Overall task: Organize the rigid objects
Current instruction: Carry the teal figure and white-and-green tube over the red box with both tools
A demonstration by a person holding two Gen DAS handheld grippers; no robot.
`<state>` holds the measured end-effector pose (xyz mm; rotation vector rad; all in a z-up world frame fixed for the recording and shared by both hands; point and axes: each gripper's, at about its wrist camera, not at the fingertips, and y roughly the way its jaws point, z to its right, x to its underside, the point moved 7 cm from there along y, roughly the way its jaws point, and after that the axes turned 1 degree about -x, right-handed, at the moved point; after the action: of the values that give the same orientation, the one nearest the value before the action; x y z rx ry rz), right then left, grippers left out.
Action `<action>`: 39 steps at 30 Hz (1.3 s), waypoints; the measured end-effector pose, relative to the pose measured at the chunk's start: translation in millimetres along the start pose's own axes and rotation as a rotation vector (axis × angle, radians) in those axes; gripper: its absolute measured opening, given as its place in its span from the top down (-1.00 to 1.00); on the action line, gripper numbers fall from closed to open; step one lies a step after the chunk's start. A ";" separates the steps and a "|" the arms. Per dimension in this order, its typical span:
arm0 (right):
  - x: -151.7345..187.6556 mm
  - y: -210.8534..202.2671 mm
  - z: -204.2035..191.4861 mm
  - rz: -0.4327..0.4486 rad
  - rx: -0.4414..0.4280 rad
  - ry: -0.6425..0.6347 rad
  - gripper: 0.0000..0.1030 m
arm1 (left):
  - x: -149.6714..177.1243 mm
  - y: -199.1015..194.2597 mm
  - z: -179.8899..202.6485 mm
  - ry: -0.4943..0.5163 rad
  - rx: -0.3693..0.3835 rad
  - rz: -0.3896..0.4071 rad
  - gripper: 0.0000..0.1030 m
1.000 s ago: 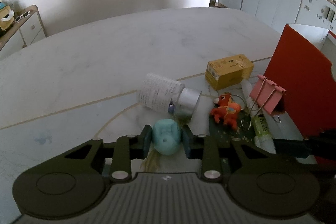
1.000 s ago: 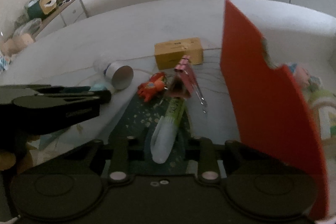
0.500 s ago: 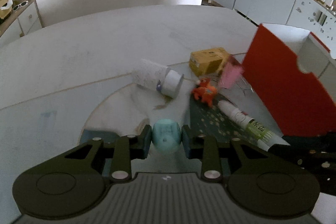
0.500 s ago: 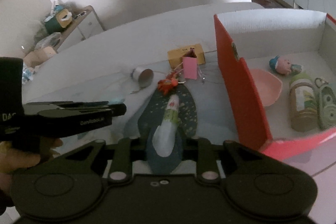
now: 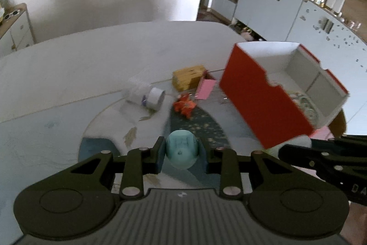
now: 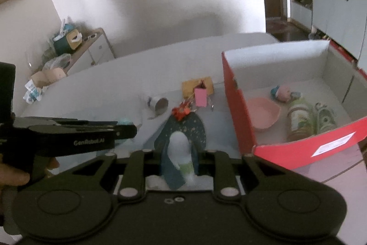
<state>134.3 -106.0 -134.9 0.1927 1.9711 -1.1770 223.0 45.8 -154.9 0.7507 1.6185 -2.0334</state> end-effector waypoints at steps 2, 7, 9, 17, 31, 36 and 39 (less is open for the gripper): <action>-3.1 -8.9 1.2 0.021 0.007 0.003 0.65 | -3.8 -8.1 7.7 0.012 0.016 0.009 0.41; -10.7 -30.1 7.3 0.071 0.028 0.008 0.69 | -14.1 -26.1 26.2 0.045 0.059 0.033 0.41; -15.9 -37.9 10.2 0.095 0.033 0.015 0.69 | -18.3 -32.7 34.5 0.059 0.076 0.046 0.41; -41.1 -64.0 29.9 0.190 0.073 0.014 0.69 | -35.2 -49.2 64.6 0.115 0.128 0.091 0.41; -81.6 -88.7 111.0 0.265 0.133 0.022 0.69 | -67.8 -39.8 131.7 0.169 0.176 0.103 0.41; -91.2 -84.6 148.8 0.248 0.136 0.021 0.69 | -79.9 -25.3 160.6 0.182 0.162 0.101 0.41; -92.9 -77.3 172.3 0.221 0.137 0.017 0.69 | -83.0 -10.9 175.5 0.181 0.147 0.084 0.41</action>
<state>254.0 -261.0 -57.8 0.4801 1.8304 -1.1678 253.7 -122.6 -62.9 1.0645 1.5150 -2.0924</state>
